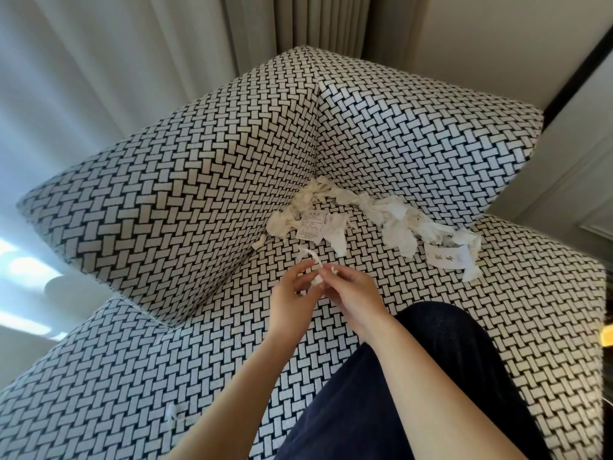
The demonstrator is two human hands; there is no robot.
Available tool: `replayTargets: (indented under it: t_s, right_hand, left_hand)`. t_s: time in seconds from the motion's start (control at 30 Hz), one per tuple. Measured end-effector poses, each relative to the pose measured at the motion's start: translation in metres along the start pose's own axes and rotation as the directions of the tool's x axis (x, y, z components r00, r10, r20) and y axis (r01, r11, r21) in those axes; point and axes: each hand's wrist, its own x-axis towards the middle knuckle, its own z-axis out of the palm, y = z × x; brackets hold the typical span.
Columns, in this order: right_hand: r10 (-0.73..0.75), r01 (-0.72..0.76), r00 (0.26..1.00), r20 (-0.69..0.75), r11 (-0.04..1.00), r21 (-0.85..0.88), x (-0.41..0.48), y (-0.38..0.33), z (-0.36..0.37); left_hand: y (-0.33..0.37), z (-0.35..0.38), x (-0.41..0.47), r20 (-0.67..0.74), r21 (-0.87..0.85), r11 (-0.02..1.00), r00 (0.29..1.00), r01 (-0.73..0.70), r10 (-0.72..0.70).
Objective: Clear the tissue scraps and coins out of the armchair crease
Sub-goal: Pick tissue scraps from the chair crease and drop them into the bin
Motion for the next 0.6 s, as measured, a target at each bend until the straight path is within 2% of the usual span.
replayTargets:
  t_s: [0.27,0.33,0.4,0.47,0.53,0.6]
  right_hand:
    - [0.019,-0.013,0.990,-0.139,0.999,0.043,0.000,0.000,-0.003]
    - [0.030,-0.011,0.979,-0.201,0.995,0.094,0.000,-0.001,-0.005]
    - [0.051,-0.013,0.970,-0.239,0.987,0.157,0.001,-0.002,-0.006]
    - [0.067,-0.010,0.963,-0.260,0.976,0.215,0.001,-0.003,-0.007]
    - [0.074,-0.006,0.960,-0.270,0.970,0.244,0.001,-0.003,-0.007]
    - [0.073,-0.007,0.959,-0.272,0.972,0.236,0.001,-0.003,-0.007]
  left_hand:
    - [0.005,-0.006,0.007,-0.069,-0.058,0.998,0.997,0.015,-0.019]
    - [0.002,-0.008,0.013,-0.086,-0.008,1.000,0.996,0.025,-0.025]
    - [-0.004,-0.010,0.023,-0.067,0.107,0.992,0.996,0.065,-0.058]
    - [-0.013,-0.010,0.038,-0.018,0.330,0.940,0.996,0.085,-0.084]
    - [-0.018,-0.008,0.054,0.065,0.575,0.817,0.993,0.046,-0.102]
    - [-0.022,-0.005,0.066,0.139,0.725,0.688,0.980,-0.004,-0.141]
